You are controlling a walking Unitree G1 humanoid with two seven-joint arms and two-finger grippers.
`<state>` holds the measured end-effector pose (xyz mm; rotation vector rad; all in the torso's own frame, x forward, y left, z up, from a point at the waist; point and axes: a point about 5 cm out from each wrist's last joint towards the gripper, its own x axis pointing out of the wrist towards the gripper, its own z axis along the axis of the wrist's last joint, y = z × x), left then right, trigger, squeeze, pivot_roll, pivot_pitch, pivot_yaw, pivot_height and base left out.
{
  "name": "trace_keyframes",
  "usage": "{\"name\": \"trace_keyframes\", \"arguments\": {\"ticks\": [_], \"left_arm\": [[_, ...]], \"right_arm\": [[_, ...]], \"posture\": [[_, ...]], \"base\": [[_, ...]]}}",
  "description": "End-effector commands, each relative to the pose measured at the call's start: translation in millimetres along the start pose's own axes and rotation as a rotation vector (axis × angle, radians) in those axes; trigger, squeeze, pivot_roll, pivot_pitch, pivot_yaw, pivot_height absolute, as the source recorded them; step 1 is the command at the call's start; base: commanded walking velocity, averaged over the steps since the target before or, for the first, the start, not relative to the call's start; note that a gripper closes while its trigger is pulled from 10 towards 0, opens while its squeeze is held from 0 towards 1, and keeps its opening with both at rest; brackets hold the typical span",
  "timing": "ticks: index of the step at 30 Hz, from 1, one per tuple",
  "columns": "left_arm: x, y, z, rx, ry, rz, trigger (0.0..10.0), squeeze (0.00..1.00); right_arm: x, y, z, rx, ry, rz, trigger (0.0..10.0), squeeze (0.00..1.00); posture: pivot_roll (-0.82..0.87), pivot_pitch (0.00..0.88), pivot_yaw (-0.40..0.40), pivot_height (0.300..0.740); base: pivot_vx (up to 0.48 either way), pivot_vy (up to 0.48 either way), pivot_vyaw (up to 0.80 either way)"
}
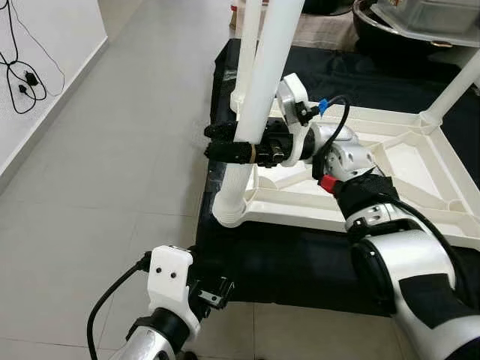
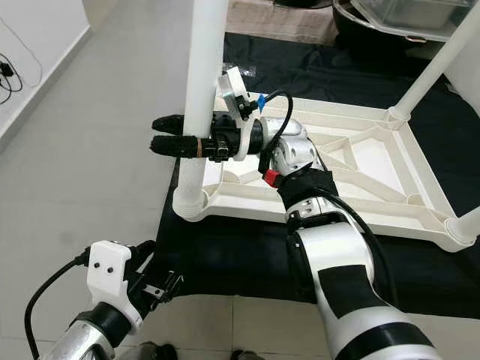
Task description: Building children table
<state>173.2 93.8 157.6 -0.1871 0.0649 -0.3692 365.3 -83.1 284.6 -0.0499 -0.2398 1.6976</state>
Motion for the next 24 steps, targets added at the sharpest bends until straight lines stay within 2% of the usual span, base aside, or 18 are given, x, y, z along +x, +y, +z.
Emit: {"name": "trace_keyframes", "arguments": {"ticks": [1, 13, 17, 24], "left_arm": [[-2.7, -1.5, 1, 0.005, 0.004, 0.001, 10.0, 0.00], [-2.6, -1.4, 2, 0.005, 0.002, 0.004, 10.0, 0.00], [-2.5, -1.2, 1, 0.001, 0.005, 0.009, 10.0, 0.00], [-2.2, -1.2, 0, -0.002, 0.010, 0.009, 10.0, 0.00]], "right_arm": [[5.0, 0.8, -2, -0.017, 0.018, 0.023, 10.0, 0.00], [-0.3, -5.1, 5, -0.058, 0.058, -0.036, 10.0, 0.00], [-6.8, -2.5, 12, -0.038, 0.063, 0.009, 10.0, 0.00], [-3.2, 0.0, 14, -0.039, 0.041, 0.038, 10.0, 0.00]], "posture": [[0.09, 0.213, -0.095, 0.740], [0.09, 0.216, -0.096, 0.740], [0.09, 0.216, -0.097, 0.740], [0.08, 0.218, -0.095, 0.740]], "base": [[0.000, 0.000, 0.00], [0.000, 0.000, 0.00], [0.000, 0.000, 0.00], [0.000, 0.000, 0.00]]}}
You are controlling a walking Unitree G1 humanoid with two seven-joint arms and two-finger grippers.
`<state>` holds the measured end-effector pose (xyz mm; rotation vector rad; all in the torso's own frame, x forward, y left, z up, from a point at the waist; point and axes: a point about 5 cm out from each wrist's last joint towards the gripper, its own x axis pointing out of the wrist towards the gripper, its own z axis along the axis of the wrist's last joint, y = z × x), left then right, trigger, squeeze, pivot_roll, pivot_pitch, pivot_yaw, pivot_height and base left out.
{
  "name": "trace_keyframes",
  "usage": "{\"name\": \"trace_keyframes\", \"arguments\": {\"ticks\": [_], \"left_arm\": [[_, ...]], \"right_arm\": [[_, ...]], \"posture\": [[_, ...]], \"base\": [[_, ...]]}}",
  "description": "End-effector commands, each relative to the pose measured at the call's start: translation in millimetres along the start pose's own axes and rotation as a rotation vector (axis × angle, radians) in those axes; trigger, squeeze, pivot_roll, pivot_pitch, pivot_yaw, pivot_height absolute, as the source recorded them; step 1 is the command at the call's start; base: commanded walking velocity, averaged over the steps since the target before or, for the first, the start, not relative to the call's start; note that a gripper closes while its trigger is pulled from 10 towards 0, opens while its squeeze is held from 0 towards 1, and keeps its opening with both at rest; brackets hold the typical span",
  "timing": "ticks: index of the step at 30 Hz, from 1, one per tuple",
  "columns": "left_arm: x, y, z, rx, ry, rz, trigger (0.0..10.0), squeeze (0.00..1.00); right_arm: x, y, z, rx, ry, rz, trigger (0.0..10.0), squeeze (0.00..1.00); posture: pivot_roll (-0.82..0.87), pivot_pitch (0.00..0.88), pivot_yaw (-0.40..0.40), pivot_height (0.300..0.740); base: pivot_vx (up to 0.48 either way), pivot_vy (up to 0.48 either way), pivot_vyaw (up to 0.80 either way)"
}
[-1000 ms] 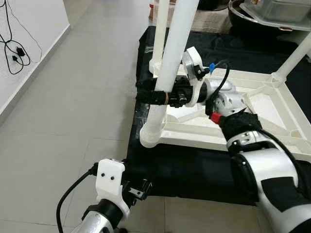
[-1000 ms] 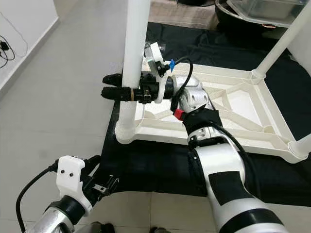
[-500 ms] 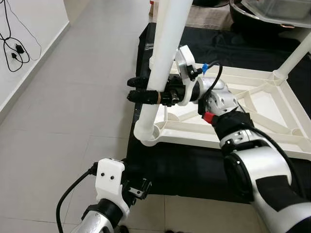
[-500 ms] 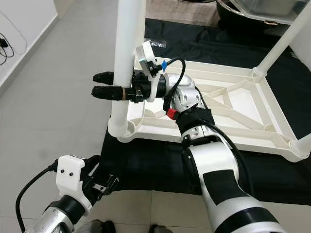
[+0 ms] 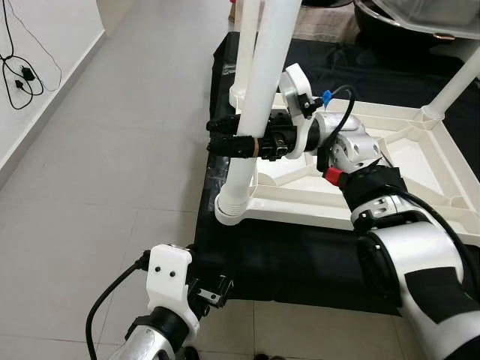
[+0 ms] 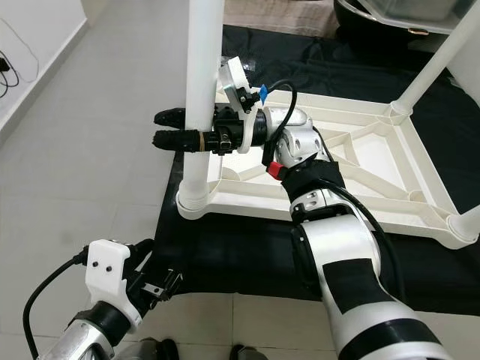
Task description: Building children table
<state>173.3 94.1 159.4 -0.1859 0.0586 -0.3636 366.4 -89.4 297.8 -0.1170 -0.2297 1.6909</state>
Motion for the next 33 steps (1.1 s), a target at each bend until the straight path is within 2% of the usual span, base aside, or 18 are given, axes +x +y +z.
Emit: {"name": "trace_keyframes", "arguments": {"ticks": [1, 10, 23, 33], "left_arm": [[-2.0, -1.2, -2, -0.004, 0.017, 0.004, 10.0, 0.00], [-1.9, -1.3, -1, -0.002, 0.012, 0.006, 10.0, 0.00], [-1.7, -1.1, 0, -0.002, 0.010, 0.008, 10.0, 0.00], [-1.4, -1.5, -1, 0.001, 0.009, 0.005, 10.0, 0.00]], "right_arm": [[2.9, 2.8, -1, -0.011, -0.008, 0.038, 10.0, 0.00], [6.0, 2.5, -7, -0.008, -0.002, 0.034, 10.0, 0.00], [-4.3, 0.4, -9, 0.000, 0.066, -0.006, 10.0, 0.00], [-5.8, 4.0, -14, 0.012, 0.096, 0.016, 10.0, 0.00]], "posture": [[0.08, 0.218, -0.095, 0.740], [0.08, 0.222, -0.095, 0.740], [0.08, 0.223, -0.095, 0.740], [0.08, 0.210, -0.092, 0.740]], "base": [[0.000, 0.000, 0.00], [0.000, 0.000, 0.00], [0.000, 0.000, 0.00], [0.000, 0.000, 0.00]]}}
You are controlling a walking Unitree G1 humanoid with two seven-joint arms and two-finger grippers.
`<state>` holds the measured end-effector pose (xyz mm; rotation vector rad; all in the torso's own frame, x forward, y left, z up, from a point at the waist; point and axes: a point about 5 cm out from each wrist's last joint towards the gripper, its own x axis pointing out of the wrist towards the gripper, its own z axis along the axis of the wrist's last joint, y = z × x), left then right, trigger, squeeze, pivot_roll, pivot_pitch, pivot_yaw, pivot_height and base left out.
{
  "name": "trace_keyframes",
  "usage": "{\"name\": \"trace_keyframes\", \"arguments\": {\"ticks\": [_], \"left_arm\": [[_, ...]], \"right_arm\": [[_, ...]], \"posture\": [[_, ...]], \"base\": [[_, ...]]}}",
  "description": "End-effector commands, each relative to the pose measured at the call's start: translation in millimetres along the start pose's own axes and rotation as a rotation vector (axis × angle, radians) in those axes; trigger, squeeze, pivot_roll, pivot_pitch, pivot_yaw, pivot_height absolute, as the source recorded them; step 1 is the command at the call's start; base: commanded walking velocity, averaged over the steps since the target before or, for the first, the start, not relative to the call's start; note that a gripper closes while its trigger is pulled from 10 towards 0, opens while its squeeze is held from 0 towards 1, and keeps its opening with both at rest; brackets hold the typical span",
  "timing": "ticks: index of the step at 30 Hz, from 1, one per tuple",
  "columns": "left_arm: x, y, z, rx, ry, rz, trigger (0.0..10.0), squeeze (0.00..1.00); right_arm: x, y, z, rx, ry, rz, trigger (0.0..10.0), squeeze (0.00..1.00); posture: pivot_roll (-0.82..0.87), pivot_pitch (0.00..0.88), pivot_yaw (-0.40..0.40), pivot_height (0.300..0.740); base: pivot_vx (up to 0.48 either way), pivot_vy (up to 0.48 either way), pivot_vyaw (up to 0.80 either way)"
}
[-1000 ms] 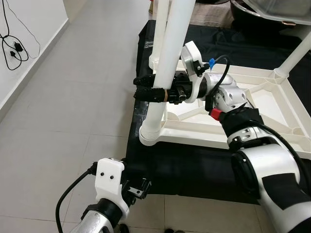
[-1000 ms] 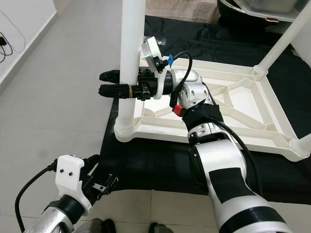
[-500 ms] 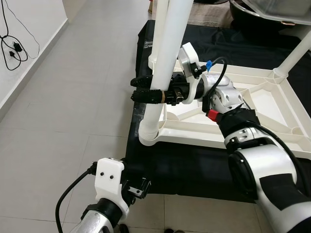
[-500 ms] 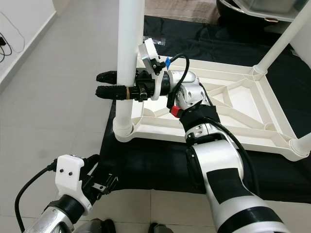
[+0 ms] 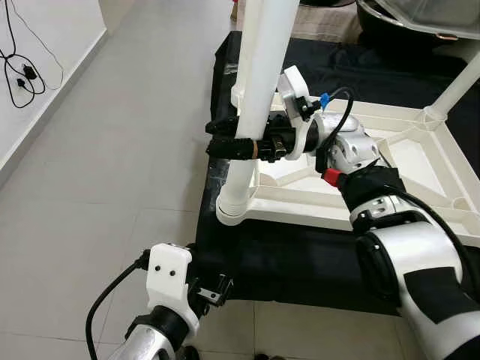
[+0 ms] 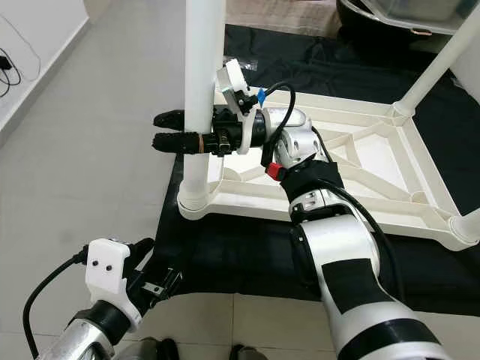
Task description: Building children table
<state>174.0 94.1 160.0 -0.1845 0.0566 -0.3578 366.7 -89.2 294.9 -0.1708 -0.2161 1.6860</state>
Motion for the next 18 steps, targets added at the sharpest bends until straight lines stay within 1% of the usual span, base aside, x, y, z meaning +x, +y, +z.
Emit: {"name": "trace_keyframes", "arguments": {"ticks": [1, 8, 12, 14, 18], "left_arm": [[-1.8, -1.8, -1, -0.001, 0.011, -0.002, 10.0, 0.00], [-1.2, -1.0, -1, 0.002, 0.008, 0.001, 10.0, 0.00], [-0.3, -1.1, -1, 0.003, 0.005, 0.000, 10.0, 0.00], [0.0, -1.1, -1, 0.003, 0.004, 0.000, 10.0, 0.00], [0.7, 1.0, 0, 0.010, -0.002, 0.007, 10.0, 0.00]], "right_arm": [[-4.4, 4.9, -13, 0.036, 0.054, 0.021, 10.0, 0.00], [6.2, 8.1, -16, 0.022, 0.042, 0.037, 10.0, 0.00], [9.8, 6.0, -18, 0.036, 0.030, -0.021, 10.0, 0.00], [10.1, 6.3, -19, 0.038, 0.031, -0.027, 10.0, 0.00], [13.8, 6.9, -27, 0.066, 0.059, -0.071, 10.0, 0.00]], "posture": [[0.08, 0.210, -0.094, 0.740], [0.08, 0.206, -0.092, 0.740], [0.08, 0.196, -0.094, 0.740], [0.08, 0.195, -0.094, 0.740], [0.07, 0.192, -0.097, 0.740]], "base": [[0.000, 0.000, 0.00], [0.000, 0.000, 0.00], [0.000, 0.000, 0.00], [0.000, 0.000, 0.00], [0.000, 0.000, 0.00]]}}
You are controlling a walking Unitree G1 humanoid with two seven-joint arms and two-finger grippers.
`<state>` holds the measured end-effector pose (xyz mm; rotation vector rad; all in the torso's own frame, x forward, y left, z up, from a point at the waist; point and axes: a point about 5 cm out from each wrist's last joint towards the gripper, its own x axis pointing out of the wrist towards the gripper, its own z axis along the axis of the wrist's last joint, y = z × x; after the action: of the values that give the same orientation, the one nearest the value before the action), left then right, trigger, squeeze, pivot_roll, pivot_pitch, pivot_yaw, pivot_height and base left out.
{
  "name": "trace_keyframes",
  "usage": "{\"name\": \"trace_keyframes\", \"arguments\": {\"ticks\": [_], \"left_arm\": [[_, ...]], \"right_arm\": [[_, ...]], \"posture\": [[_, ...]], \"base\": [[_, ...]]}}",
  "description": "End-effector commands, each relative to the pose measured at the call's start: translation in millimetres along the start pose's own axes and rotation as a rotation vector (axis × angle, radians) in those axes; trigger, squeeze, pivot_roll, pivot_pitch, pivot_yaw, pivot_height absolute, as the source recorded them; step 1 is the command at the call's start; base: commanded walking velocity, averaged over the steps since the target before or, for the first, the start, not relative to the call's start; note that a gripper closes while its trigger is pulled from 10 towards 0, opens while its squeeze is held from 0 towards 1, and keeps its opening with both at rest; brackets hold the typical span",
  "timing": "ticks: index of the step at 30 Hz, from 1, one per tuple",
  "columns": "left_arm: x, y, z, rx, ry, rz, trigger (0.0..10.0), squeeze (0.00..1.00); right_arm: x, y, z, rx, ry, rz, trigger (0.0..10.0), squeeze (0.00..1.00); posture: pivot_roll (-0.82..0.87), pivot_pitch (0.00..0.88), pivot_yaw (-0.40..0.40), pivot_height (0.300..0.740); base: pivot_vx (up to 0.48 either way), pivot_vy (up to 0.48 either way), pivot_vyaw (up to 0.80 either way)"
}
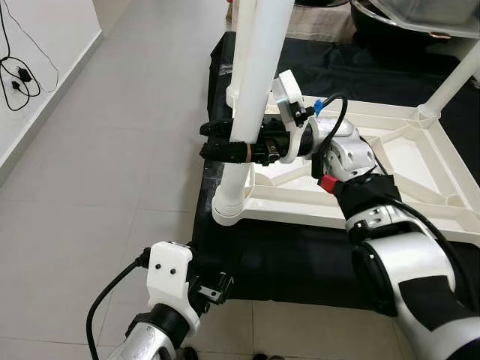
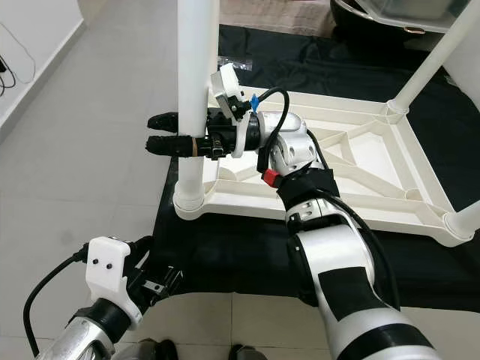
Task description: Building children table
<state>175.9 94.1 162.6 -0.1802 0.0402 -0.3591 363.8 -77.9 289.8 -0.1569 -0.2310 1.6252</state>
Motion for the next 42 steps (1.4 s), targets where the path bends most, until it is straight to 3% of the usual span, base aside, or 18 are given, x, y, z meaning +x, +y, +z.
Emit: {"name": "trace_keyframes", "arguments": {"ticks": [1, 12, 14, 18, 20, 21, 23, 28, 33, 42], "left_arm": [[-0.9, 1.2, -3, 0.004, 0.012, 0.011, 10.0, 0.00], [0.5, 2.9, -2, 0.014, 0.006, 0.016, 10.0, 0.00], [1.7, 5.1, -1, 0.020, 0.002, 0.020, 10.0, 0.00], [2.0, 6.0, -1, 0.023, 0.000, 0.022, 10.0, 0.00], [2.7, 8.1, -1, 0.028, -0.003, 0.029, 10.0, 0.00], [2.7, 8.1, -1, 0.028, -0.003, 0.029, 10.0, 0.00], [3.3, 10.5, 0, 0.036, -0.006, 0.034, 10.0, 0.00], [3.3, 13.7, 1, 0.044, -0.009, 0.041, 10.0, 0.00], [3.5, 18.1, 1, 0.054, -0.008, 0.050, 10.0, 0.00], [4.5, 18.4, 2, 0.055, -0.010, 0.046, 10.0, 0.00]], "right_arm": [[3.0, 4.6, -24, 0.082, 0.078, -0.023, 10.0, 0.00], [4.1, 5.3, -29, 0.085, 0.104, -0.141, 10.0, 0.00], [0.9, 1.1, -36, 0.100, 0.160, -0.301, 10.0, 0.00], [-0.9, -0.5, -40, 0.121, 0.186, -0.364, 10.0, 0.00], [-5.3, -7.0, -44, 0.141, 0.206, -0.532, 10.0, 0.00], [-5.3, -7.0, -44, 0.141, 0.206, -0.532, 10.0, 0.00], [-9.4, -10.0, -46, 0.151, 0.195, -0.644, 10.0, 0.00], [-12.9, -7.1, -46, 0.147, 0.165, -0.707, 10.0, 0.00], [-34.7, -3.7, -51, 0.144, 0.143, -1.026, 10.0, 0.00], [-43.3, -1.5, -54, 0.150, 0.171, -1.279, 10.0, 0.00]], "posture": [[0.07, 0.192, -0.097, 0.740], [0.07, 0.192, -0.099, 0.740], [0.07, 0.197, -0.096, 0.740], [0.07, 0.198, -0.095, 0.740], [0.07, 0.202, -0.093, 0.740], [0.07, 0.202, -0.093, 0.740], [0.07, 0.201, -0.096, 0.740], [0.07, 0.202, -0.090, 0.740], [0.06, 0.207, -0.080, 0.740], [0.06, 0.208, -0.080, 0.740]], "base": [[0.000, 0.000, 0.00], [0.000, 0.000, 0.00], [0.000, 0.000, 0.00], [0.000, 0.000, 0.00], [0.000, 0.000, 0.00], [0.000, 0.000, 0.00], [0.000, 0.000, 0.00], [0.000, 0.000, 0.00], [0.000, 0.000, 0.00], [0.000, 0.000, 0.00]]}}
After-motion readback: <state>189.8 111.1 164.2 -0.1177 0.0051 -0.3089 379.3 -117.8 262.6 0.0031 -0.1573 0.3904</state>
